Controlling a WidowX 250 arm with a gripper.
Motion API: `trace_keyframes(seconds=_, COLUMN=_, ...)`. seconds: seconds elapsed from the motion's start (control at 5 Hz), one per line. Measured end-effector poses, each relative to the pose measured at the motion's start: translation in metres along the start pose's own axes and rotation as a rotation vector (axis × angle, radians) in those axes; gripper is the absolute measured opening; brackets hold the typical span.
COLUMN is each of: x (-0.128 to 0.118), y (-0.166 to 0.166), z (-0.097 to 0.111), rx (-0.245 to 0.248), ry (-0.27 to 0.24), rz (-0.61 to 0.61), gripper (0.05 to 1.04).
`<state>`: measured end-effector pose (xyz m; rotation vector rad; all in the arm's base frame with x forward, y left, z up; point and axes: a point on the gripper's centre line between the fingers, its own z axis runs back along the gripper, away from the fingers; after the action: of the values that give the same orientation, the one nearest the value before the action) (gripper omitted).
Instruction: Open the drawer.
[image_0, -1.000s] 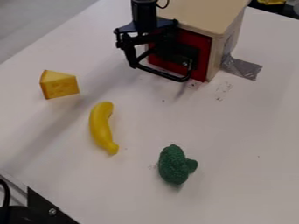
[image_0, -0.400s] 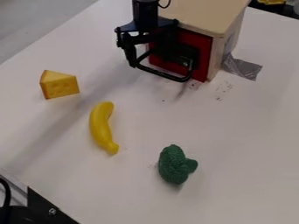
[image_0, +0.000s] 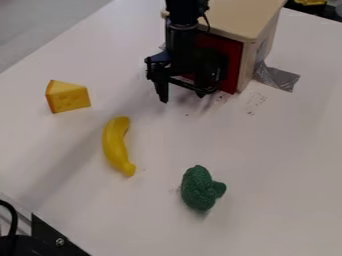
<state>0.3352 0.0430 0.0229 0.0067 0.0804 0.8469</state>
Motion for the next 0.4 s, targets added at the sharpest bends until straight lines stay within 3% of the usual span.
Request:
trace_keyframes(seconds=0.2, x=-0.0032, y=0.0025, z=0.0018, rx=-0.004, ry=-0.003, rz=0.001, gripper=0.969)
trace_keyframes(seconds=0.4, x=-0.001, y=-0.0007, z=0.003, rx=-0.006, ry=-0.023, rz=-0.012, gripper=0.722)
